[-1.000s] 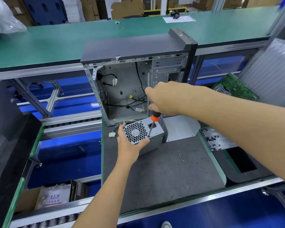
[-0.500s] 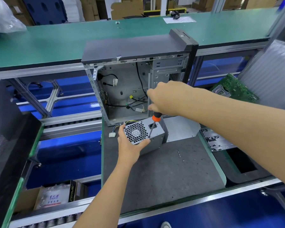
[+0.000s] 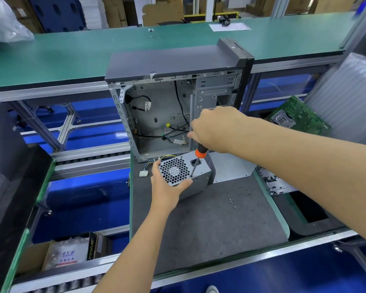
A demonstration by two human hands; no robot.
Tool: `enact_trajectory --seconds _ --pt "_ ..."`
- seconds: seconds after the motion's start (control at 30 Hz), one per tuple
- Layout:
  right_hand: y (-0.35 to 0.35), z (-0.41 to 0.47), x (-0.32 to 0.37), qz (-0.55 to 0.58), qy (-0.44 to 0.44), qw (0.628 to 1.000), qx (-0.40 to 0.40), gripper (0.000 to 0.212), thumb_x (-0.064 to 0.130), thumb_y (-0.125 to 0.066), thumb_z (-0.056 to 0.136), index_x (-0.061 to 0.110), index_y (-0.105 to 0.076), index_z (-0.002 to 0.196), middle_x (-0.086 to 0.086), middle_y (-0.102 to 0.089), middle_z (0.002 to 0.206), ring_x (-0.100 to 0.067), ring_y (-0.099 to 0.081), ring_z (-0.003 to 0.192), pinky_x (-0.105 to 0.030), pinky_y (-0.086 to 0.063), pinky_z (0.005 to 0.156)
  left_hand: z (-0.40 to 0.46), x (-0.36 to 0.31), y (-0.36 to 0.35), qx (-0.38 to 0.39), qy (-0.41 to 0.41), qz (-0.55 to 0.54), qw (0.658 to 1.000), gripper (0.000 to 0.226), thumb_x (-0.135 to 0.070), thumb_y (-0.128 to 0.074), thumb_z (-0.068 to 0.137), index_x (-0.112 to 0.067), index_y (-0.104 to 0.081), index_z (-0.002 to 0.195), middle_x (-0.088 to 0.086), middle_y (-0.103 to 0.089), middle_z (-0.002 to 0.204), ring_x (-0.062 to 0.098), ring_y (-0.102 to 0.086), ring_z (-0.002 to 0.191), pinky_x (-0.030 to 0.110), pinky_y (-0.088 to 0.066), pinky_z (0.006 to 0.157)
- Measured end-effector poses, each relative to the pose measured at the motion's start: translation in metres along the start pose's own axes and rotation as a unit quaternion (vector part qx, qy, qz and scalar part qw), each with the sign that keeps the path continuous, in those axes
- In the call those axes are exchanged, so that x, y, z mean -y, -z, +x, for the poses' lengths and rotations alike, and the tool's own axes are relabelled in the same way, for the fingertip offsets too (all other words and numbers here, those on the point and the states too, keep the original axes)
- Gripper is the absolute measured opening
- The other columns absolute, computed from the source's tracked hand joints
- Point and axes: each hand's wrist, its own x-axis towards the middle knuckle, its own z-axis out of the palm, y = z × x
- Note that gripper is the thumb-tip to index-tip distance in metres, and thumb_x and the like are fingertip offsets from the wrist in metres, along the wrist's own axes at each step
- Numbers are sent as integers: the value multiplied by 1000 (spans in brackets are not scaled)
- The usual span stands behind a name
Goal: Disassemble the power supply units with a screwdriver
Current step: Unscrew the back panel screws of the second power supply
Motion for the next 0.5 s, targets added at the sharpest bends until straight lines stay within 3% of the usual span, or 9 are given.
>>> enact_trajectory --seconds 0.07,0.13,0.2,0.27,0.37,0.43,0.5 --pt "0 1 -2 65 -1 997 -42 26 31 -43 103 14 -49 123 -6 -45 89 -31 -52 87 -41 -47 70 0 0 0 1 1 1 1000 109 -36 -94 64 -43 -20 145 -3 -41 137 17 -48 120 30 -39 95" --pt "-1 2 -6 158 35 986 -49 21 29 -54 98 20 -51 116 -3 -50 104 -28 -51 97 -38 -47 78 0 0 0 2 3 0 1000 109 -35 -93 64 -43 -20 145 -3 -41 138 18 -48 121 31 -39 96" --pt "1 2 -8 231 53 971 -27 28 23 -62 92 28 -52 117 4 -46 109 -26 -44 106 -40 -47 84 0 0 0 3 2 -2 1000 110 -34 -94 64 -42 -20 145 -2 -42 138 18 -48 122 32 -40 97" --pt "1 1 -5 262 48 964 -15 38 38 -70 88 28 -50 119 5 -43 108 -26 -41 105 -41 -47 85 0 -1 0 3 3 -3 1000 110 -34 -94 64 -42 -20 146 -2 -42 138 18 -48 123 33 -41 98" --pt "1 1 2 181 -20 983 -22 60 71 -47 87 16 -45 111 -2 -42 90 -26 -44 80 -40 -43 67 -1 -1 0 0 4 1 1000 111 -35 -94 64 -41 -20 147 -4 -41 138 16 -47 120 30 -39 93" --pt "6 0 6 73 -57 995 -41 58 69 -31 94 13 -43 101 -3 -33 74 -26 -41 69 -36 -32 53 -1 -1 0 -1 6 0 1000 112 -35 -94 64 -40 -20 147 -4 -41 138 15 -47 121 30 -39 94" --pt "5 1 5 57 -50 996 -49 45 53 -32 103 11 -49 103 -5 -36 75 -29 -47 75 -37 -36 54 0 -2 0 0 8 -4 1000 112 -34 -94 64 -39 -20 147 -3 -42 138 17 -48 121 30 -39 95"
